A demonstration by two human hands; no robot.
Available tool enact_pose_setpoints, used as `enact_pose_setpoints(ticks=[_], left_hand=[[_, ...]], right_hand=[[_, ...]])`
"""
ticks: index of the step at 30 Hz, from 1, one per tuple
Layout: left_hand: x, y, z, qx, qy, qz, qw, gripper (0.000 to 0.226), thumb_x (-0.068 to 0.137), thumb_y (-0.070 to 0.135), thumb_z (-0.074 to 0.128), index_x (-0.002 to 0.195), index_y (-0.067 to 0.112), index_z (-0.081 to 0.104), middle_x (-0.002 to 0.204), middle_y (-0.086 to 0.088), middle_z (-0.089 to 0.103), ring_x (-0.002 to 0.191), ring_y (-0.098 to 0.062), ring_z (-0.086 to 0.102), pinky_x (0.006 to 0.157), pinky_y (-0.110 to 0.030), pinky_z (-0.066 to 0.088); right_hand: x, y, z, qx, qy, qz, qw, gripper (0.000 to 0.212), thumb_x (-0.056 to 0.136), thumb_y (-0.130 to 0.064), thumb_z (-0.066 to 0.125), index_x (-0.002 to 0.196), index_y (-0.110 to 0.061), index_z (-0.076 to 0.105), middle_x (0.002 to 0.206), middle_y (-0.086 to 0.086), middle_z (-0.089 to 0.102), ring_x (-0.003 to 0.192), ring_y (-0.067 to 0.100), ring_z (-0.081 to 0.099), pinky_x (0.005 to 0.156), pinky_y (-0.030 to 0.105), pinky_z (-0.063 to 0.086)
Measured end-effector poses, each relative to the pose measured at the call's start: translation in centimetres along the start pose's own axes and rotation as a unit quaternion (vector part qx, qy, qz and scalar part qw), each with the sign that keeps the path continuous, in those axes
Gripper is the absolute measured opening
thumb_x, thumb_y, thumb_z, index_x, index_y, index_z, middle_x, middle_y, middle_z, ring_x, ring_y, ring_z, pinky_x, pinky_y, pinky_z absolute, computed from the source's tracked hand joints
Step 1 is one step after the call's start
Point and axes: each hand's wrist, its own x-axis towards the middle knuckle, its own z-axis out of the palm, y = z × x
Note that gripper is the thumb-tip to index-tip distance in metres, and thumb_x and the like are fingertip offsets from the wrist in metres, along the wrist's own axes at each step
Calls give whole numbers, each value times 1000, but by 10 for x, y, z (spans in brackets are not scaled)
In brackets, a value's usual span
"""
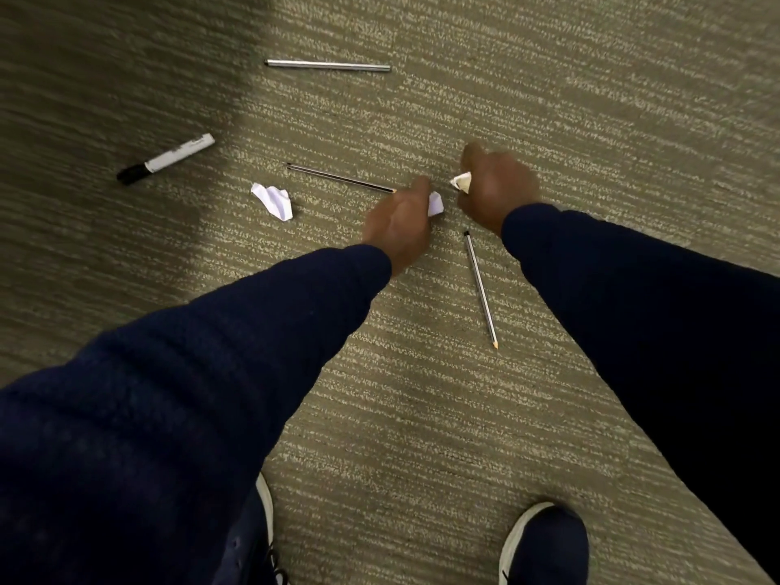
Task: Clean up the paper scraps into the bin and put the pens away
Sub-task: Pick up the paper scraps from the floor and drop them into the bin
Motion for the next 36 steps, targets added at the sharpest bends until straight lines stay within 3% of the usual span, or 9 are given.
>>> enact_pose_setpoints(ticks=[4, 7, 9, 11, 15, 19, 25, 28, 36], left_hand=[[-12, -3, 2, -36, 3, -28, 999, 4, 98, 10, 51, 102, 9, 51, 91, -8, 66, 76, -27, 62, 62, -34, 51], [-28, -5, 0, -98, 18, -57, 993, 17, 101, 22, 56, 102, 5, 58, 82, -5, 64, 66, -21, 57, 51, -28, 37], [-42, -4, -5, -155, 22, -98, 983, 19, 99, 24, 61, 99, 5, 62, 84, -7, 67, 68, -22, 60, 49, -31, 43], [-54, -5, -13, -208, 23, -151, 966, 19, 97, 24, 64, 99, 5, 65, 92, -10, 70, 76, -25, 66, 58, -35, 53], [-88, 2, -38, -304, 39, -246, 920, 25, 98, 30, 63, 93, 6, 66, 79, -2, 68, 59, -9, 59, 39, -15, 40], [-137, 22, -68, -413, 43, -325, 850, 18, 99, 33, 60, 94, 16, 64, 77, 1, 66, 60, -12, 59, 39, -16, 39], [-225, 53, -111, -491, 83, -376, 782, 17, 97, 35, 61, 95, 20, 69, 79, -1, 72, 60, -13, 61, 41, -19, 39], [-256, 60, -128, -505, 117, -387, 762, 16, 95, 37, 64, 82, 27, 67, 71, 6, 67, 54, -9, 57, 43, -21, 39], [-336, 16, -138, -541, 139, -392, 731, 20, 93, 44, 64, 85, 26, 66, 75, 2, 64, 59, -12, 55, 45, -21, 39]], right_hand=[[-8, 4, 0, 6, -7, 11, 1000, 31, 93, -26, 60, 119, -9, 61, 111, 18, 66, 98, 40, 64, 71, 39, 46], [-20, 2, -6, 114, 2, 47, 992, 25, 90, -26, 62, 105, -5, 67, 99, 16, 70, 90, 36, 64, 70, 38, 48], [-32, -4, -13, 212, 13, 83, 974, 19, 88, -26, 63, 85, -7, 66, 82, 12, 68, 75, 30, 62, 65, 38, 47], [-48, -13, -19, 312, 20, 131, 941, 17, 87, -27, 65, 82, -11, 67, 74, 9, 66, 66, 25, 63, 64, 37, 50], [-87, -37, -35, 504, -34, 241, 829, 49, 87, -27, 71, 127, -1, 60, 103, 7, 69, 82, 25, 73, 77, 44, 63], [-134, -66, -58, 597, -60, 263, 755, 15, 86, -20, 70, 95, -8, 68, 96, 14, 74, 70, 18, 71, 58, 30, 61], [-213, -126, -107, 627, -126, 262, 723, 10, 89, -14, 67, 96, -7, 65, 75, 10, 70, 70, 23, 70, 49, 23, 53], [-244, -153, -123, 637, -158, 256, 710, 11, 90, -17, 70, 96, -12, 61, 72, 7, 65, 60, 18, 66, 47, 23, 51], [-296, -231, -108, 628, -197, 261, 706, 18, 90, -34, 73, 94, -19, 63, 65, 0, 65, 53, 13, 61, 50, 25, 45]])
